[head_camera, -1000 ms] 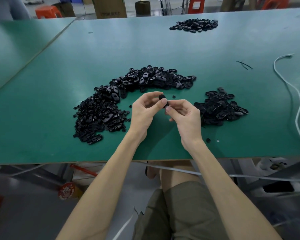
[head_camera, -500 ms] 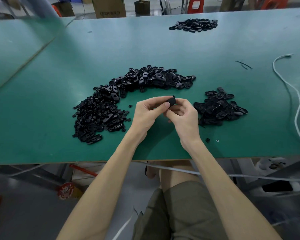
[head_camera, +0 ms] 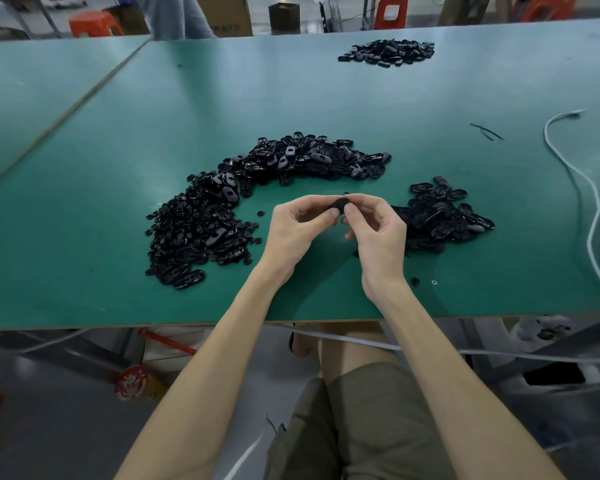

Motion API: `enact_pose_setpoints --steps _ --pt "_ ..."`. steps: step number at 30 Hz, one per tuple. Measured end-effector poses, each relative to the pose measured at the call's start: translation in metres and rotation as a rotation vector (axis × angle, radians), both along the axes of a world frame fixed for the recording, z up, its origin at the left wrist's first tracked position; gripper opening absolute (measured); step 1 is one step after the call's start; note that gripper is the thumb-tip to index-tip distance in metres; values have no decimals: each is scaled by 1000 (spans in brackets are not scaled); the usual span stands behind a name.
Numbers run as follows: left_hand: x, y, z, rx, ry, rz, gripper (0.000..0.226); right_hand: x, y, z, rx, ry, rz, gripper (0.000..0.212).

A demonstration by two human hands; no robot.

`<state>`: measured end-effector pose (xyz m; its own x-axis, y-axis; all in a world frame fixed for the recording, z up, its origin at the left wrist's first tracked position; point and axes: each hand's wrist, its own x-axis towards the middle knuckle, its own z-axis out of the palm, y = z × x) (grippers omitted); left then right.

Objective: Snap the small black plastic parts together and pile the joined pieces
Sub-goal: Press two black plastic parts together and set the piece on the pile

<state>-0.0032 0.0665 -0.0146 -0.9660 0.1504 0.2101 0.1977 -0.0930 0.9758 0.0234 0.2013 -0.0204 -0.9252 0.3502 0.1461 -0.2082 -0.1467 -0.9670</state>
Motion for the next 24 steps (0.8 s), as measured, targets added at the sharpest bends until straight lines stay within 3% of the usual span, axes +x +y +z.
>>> enact_pose_setpoints --steps 24 --pt "1 0 2 -49 -34 81 18 2 0 2 5 5 43 18"
